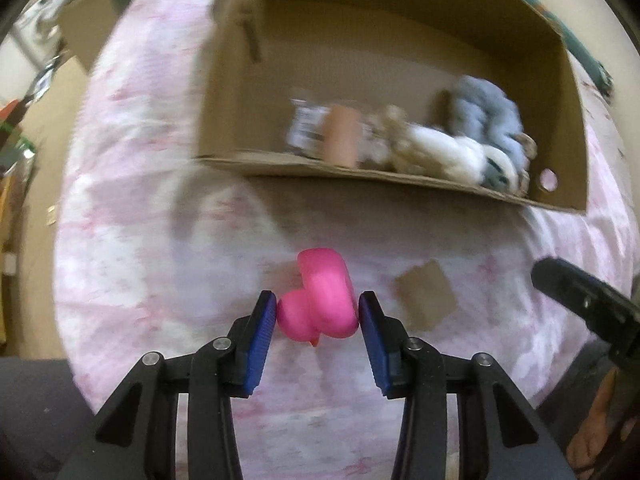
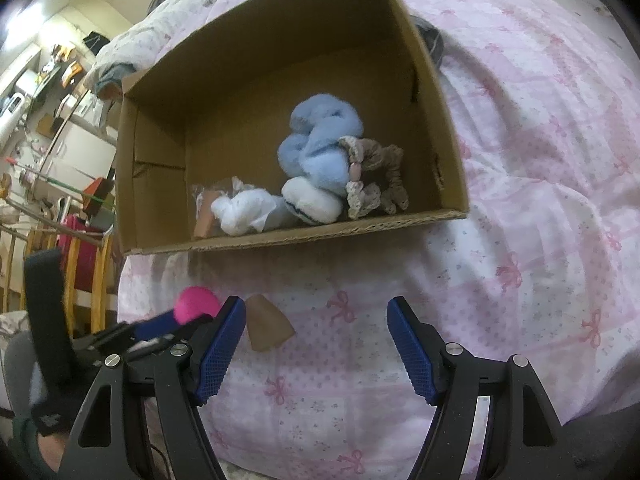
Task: Organize soft objects
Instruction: 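Grasp the tan translucent pad with the right gripper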
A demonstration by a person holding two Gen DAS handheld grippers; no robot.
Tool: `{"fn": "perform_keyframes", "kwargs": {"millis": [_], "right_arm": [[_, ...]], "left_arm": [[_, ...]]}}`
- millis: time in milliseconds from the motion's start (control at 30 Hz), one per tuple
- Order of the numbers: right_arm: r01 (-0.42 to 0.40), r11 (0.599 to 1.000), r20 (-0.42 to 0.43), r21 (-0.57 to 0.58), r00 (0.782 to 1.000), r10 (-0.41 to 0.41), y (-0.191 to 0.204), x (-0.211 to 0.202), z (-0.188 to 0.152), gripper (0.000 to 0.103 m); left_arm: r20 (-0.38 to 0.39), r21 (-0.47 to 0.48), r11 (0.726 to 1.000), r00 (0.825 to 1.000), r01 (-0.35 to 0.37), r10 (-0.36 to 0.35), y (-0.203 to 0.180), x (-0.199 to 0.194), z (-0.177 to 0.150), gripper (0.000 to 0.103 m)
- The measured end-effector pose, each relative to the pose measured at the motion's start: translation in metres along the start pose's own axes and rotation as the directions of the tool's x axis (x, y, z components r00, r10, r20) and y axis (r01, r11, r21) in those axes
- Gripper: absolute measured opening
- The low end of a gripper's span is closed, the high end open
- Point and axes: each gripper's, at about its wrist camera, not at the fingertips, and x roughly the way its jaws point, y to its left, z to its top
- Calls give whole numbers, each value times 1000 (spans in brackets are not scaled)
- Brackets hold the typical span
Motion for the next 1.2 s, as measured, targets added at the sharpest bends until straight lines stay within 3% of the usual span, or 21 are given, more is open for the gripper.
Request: {"fn": "perform_keyframes", "kwargs": {"millis": [167, 333, 500, 533, 600, 733, 833, 900, 967, 1067, 1200], "right_arm": [[17, 998, -44, -63, 999, -20, 14, 15, -2, 77], [80, 968, -102, -237, 989, -107, 41, 42, -11, 77], [56, 948, -150, -313, 983, -108, 58, 63, -17, 77], [49, 947, -158, -317, 982, -103, 59, 68, -18, 74], [27, 946, -176, -324, 980, -88, 64, 75, -18, 60], [20, 939, -182, -344, 979, -88, 70, 85, -20, 56], [18, 936, -184, -353, 979, -88, 72, 88, -22, 47], [17, 935, -179, -355, 980, -86, 73, 87, -23, 29], [13, 934, -176, -356, 981, -81, 75, 84, -24, 24], [0, 933, -166, -361, 984, -64, 75, 76, -23, 9], [-12, 929, -154, -369, 987, -48, 81, 69, -24, 8]], "left_arm": [[28, -65, 998, 999, -26, 28, 18, -12, 1, 39], [47, -94, 995, 998, -43, 48, 35, -19, 6, 39], [58, -101, 994, 997, -48, 54, 41, -25, 10, 39], [58, -101, 994, 997, -49, 55, 43, -26, 10, 39], [58, -100, 994, 997, -53, 59, 41, -19, 13, 39], [56, -95, 994, 996, -58, 63, 36, -20, 9, 39], [55, -96, 993, 996, -62, 67, 35, -19, 9, 39], [55, -97, 993, 996, -63, 69, 35, -18, 9, 39], [56, -97, 993, 996, -67, 73, 34, -18, 9, 39], [58, -97, 992, 995, -75, 81, 35, -18, 8, 39], [60, -98, 991, 994, -87, 93, 37, -18, 6, 39]]}}
